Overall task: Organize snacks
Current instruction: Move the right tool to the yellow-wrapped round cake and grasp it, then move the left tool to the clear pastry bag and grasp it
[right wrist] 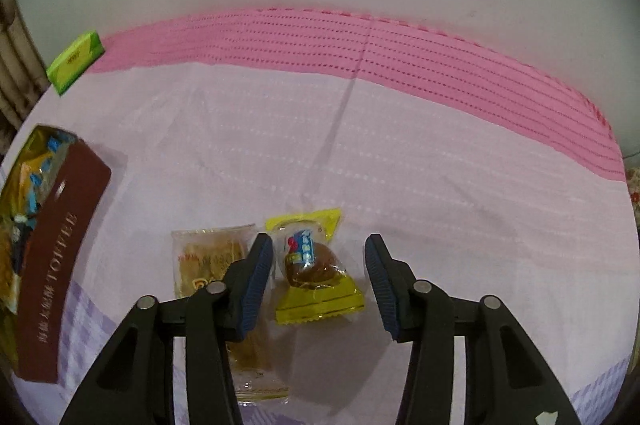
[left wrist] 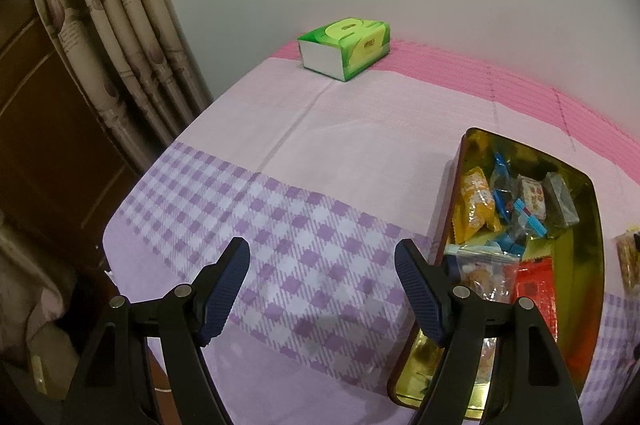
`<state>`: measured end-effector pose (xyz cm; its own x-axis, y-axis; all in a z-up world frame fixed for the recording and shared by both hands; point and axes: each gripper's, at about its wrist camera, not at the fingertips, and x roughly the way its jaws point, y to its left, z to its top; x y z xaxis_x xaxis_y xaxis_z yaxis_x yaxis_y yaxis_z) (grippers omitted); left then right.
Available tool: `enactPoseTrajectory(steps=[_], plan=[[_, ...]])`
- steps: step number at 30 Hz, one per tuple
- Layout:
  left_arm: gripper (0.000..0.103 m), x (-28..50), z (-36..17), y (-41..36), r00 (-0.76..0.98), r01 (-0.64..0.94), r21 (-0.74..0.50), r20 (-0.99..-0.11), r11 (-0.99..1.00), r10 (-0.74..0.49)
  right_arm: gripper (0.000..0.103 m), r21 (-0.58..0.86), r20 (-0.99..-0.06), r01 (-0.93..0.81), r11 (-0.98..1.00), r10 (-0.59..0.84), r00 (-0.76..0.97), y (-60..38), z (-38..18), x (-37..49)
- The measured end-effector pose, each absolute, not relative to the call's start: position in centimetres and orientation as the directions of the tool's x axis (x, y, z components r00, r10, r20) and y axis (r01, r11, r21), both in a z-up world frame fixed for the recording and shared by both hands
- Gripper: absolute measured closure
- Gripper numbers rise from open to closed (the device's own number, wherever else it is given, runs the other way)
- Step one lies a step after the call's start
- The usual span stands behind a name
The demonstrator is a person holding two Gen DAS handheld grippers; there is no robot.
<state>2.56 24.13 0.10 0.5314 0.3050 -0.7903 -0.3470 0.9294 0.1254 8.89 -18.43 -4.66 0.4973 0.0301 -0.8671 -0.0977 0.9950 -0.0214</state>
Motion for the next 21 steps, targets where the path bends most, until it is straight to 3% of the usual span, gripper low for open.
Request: enactPoseTrajectory(steps=[2,14,21], plan=[[0.028,2.6,-0.1,24.3,0.524,-0.351,0.122,-0.796,0.928,0.303,0.071,-0.019,-0.866,-0.110,0.994,0.038,0.498,-18.3,-4.9,8.5],[0.028,2.5,0.1,22.6,0.537,-0.310,0.137,-0.791,0.941,0.292,0.073,0.019,-0.841,-0.099,0.995,0.069,0.537,-17.8,-4.7,3.9],[0.028,2.3,1.5,18.1,0.585,-0.212,0.118,-0.780,0.970,0.223,0.075,0.057,-0.819,-0.054,0.997,0.078,0.568,-19.1,-4.1,2.5]])
